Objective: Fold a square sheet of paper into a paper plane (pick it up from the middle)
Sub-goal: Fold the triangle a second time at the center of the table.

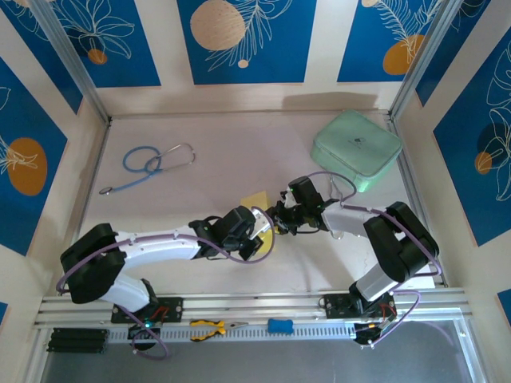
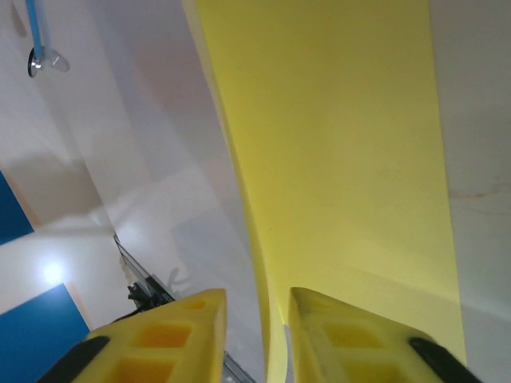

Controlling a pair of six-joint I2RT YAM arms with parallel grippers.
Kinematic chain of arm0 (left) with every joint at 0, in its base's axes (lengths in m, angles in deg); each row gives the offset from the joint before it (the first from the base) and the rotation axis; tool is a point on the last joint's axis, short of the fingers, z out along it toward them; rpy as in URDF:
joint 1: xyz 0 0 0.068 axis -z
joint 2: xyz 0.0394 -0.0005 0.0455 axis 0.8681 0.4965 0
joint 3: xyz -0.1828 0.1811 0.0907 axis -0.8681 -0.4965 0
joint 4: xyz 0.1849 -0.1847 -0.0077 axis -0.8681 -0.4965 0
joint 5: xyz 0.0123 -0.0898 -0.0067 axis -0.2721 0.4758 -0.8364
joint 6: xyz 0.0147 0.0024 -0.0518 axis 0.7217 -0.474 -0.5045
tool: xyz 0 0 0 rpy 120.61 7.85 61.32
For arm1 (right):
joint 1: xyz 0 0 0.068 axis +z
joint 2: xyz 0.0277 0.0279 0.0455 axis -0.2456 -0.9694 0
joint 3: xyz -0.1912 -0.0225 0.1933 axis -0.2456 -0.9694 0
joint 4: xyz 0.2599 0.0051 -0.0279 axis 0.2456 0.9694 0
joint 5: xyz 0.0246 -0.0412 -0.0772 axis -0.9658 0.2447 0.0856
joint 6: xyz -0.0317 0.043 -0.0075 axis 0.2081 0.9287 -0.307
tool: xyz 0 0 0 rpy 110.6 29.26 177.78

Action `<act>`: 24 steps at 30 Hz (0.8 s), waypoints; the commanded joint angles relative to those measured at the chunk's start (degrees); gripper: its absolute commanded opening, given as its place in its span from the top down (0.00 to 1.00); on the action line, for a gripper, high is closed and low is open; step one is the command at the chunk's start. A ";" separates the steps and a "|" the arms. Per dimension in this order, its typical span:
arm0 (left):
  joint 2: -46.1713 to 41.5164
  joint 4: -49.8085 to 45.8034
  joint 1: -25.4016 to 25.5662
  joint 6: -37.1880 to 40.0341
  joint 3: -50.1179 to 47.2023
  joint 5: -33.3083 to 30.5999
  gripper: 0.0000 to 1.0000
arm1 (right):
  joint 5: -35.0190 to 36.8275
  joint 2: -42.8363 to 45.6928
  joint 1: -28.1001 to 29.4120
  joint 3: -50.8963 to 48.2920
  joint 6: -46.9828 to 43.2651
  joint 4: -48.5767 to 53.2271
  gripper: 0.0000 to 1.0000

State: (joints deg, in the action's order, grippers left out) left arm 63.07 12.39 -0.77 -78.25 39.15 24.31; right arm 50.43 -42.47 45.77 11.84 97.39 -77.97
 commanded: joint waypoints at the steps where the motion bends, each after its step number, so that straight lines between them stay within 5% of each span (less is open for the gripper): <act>1: -0.03 -0.46 -0.44 -0.01 -0.09 -0.36 0.93 | 0.36 -0.33 0.27 1.22 0.41 1.73 0.79; 6: 1.26 -2.14 -0.41 0.86 1.16 -1.09 0.84 | 0.67 0.47 0.27 0.94 0.84 1.69 0.92; 14: 3.59 -4.65 -0.14 1.28 3.35 -2.77 0.67 | 0.71 1.29 0.19 0.26 1.86 0.81 0.96; 24: 3.13 -4.51 0.06 1.10 3.25 -4.37 0.75 | 0.70 1.38 0.09 -0.26 1.96 0.72 0.96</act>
State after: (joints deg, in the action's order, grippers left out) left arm 66.13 8.87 -0.75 -77.44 41.12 20.83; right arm 51.08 -42.36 45.77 11.93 98.74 -77.56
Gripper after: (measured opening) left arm 0.265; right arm 0.063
